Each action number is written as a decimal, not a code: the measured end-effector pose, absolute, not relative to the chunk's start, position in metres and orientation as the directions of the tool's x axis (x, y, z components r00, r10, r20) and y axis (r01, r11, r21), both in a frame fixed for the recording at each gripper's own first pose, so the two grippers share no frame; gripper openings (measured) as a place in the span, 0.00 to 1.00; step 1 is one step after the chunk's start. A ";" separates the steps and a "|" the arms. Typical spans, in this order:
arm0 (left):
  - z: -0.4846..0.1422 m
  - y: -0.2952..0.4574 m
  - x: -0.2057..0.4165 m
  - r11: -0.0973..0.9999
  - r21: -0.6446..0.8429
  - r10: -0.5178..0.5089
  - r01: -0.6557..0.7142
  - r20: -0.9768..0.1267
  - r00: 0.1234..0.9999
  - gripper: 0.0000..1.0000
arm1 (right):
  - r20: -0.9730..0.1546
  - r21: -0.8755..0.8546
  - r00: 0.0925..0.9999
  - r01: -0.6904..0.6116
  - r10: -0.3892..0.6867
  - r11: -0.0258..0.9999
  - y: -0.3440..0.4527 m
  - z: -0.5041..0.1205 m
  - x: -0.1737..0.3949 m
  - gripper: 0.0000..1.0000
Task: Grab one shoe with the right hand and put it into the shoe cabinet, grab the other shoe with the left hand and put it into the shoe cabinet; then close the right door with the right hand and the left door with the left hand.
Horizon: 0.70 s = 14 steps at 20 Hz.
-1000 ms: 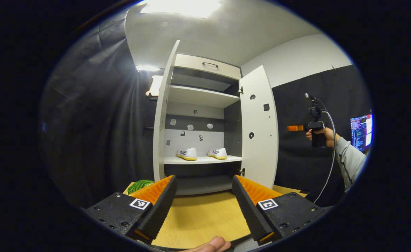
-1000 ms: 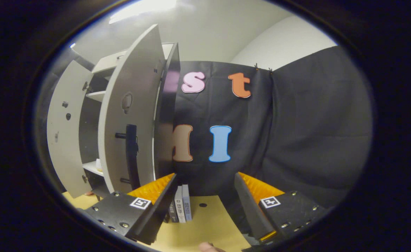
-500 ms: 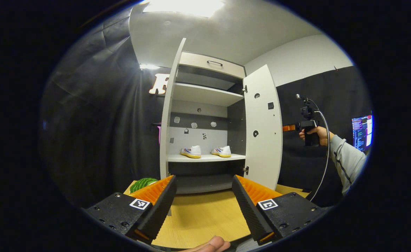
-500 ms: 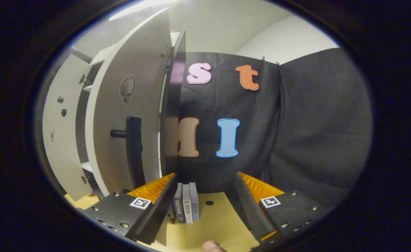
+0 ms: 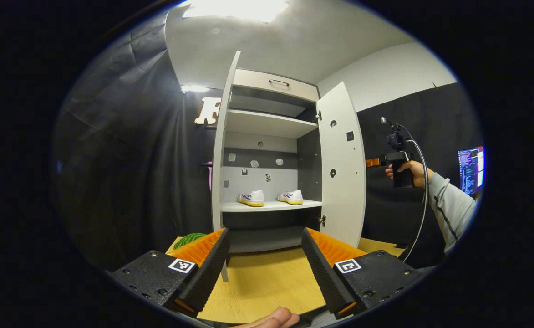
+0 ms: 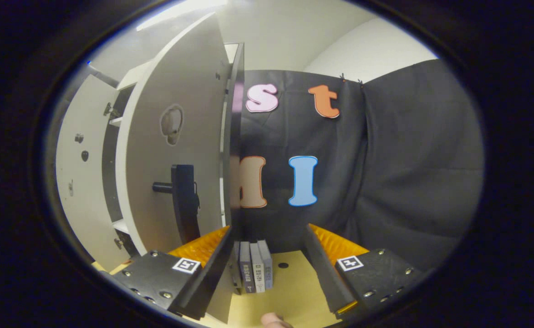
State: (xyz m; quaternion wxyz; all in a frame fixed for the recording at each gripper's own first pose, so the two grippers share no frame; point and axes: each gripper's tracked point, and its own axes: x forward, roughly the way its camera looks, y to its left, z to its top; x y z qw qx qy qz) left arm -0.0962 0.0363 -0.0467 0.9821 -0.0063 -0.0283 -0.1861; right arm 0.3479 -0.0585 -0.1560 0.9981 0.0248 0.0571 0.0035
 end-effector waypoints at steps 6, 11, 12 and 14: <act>-0.053 0.041 -0.091 0.936 -0.014 -0.351 0.352 0.035 0.936 0.96 | -0.102 0.085 0.992 -0.062 0.070 0.995 -0.012 -0.155 0.344 0.92; -0.058 0.053 -0.081 0.948 -0.015 -0.317 0.317 0.016 0.948 0.96 | -0.086 0.148 0.991 -0.086 0.100 0.985 0.031 -0.157 0.346 0.92; -0.058 0.057 -0.079 0.951 -0.012 -0.308 0.309 0.017 0.951 0.96 | -0.080 0.155 0.991 -0.090 0.103 0.984 0.040 -0.157 0.347 0.92; -0.056 0.064 -0.077 0.957 -0.012 -0.290 0.290 0.020 0.957 0.96 | -0.070 0.170 0.991 -0.104 0.117 0.980 0.061 -0.158 0.351 0.92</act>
